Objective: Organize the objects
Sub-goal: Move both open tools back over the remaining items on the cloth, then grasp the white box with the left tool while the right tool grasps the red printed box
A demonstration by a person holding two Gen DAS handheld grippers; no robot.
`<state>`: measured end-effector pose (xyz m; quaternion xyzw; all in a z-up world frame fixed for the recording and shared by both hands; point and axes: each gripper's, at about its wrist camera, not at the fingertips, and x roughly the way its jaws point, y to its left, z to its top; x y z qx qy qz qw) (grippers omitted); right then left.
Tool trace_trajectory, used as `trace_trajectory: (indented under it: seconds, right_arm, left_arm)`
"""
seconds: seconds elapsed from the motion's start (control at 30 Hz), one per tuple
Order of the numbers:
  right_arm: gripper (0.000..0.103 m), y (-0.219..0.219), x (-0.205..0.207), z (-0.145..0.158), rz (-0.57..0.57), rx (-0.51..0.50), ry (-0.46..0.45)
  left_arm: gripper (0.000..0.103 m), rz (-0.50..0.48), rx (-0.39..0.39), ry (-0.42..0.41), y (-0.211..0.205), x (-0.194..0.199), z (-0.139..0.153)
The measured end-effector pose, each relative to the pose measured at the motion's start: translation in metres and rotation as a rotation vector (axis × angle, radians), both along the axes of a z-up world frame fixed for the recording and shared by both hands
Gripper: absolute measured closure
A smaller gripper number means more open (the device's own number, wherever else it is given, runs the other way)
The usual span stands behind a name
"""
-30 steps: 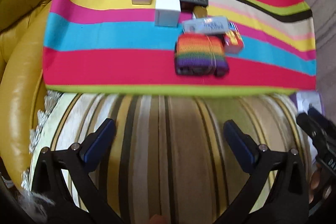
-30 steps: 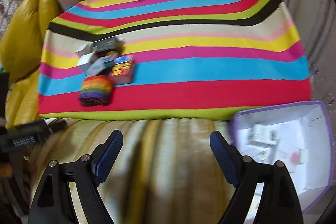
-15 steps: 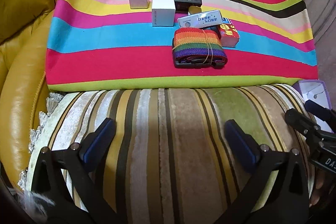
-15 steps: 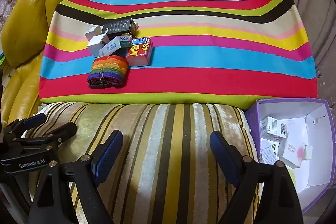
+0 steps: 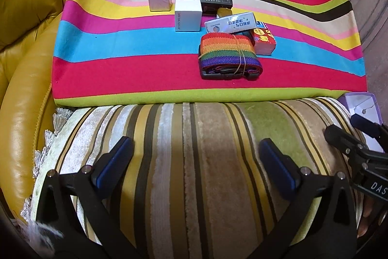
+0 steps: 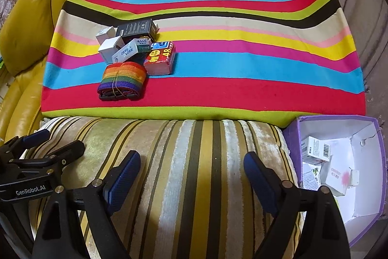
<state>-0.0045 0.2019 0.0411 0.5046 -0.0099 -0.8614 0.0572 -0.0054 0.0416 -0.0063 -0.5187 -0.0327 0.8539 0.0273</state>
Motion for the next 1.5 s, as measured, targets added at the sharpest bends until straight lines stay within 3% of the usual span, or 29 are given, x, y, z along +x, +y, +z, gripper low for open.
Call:
trace_trajectory:
  seconds: [0.23, 0.37, 0.43, 0.57, 0.7, 0.9, 1.03, 1.2, 1.37, 1.5]
  right_arm:
    - [0.015, -0.002, -0.010, -0.002, -0.005, 0.002, -0.009]
    - [0.015, -0.001, -0.020, -0.003, -0.014, -0.020, -0.013]
    - [0.015, -0.001, -0.028, -0.004, -0.023, -0.031, -0.015]
    - [0.015, -0.006, -0.048, -0.005, -0.022, -0.019, -0.008]
    - [0.015, -0.017, -0.069, -0.002, 0.001, 0.013, 0.027]
    - [0.015, -0.028, -0.103, -0.007, 0.018, 0.005, 0.026]
    - [0.015, -0.040, -0.117, -0.010, 0.041, 0.006, 0.031]
    - [0.015, -0.048, -0.136, -0.017, 0.036, 0.007, 0.019]
    - [0.015, -0.052, -0.149, -0.025, 0.020, 0.023, 0.013]
    - [0.015, -0.055, -0.154, -0.030, 0.018, 0.030, 0.006]
  left_arm:
    - [0.000, -0.042, -0.076, -0.020, 0.012, -0.016, -0.004]
    - [0.000, -0.144, -0.006, -0.040, -0.001, -0.031, -0.005]
    - [0.000, -0.092, -0.030, -0.017, -0.009, -0.036, -0.001]
    - [0.000, -0.007, -0.112, 0.112, -0.027, -0.060, 0.021]
    - [0.000, 0.080, -0.072, 0.167, -0.051, -0.095, 0.028]
    - [0.002, 0.091, -0.001, 0.179, -0.069, -0.131, 0.021]
    - [0.010, 0.086, 0.045, 0.186, -0.077, -0.153, 0.022]
    - [0.010, 0.059, 0.021, 0.186, -0.072, -0.186, 0.019]
    - [0.018, 0.067, -0.011, 0.162, -0.074, -0.214, 0.005]
    - [0.027, 0.077, 0.015, 0.130, -0.079, -0.231, -0.009]
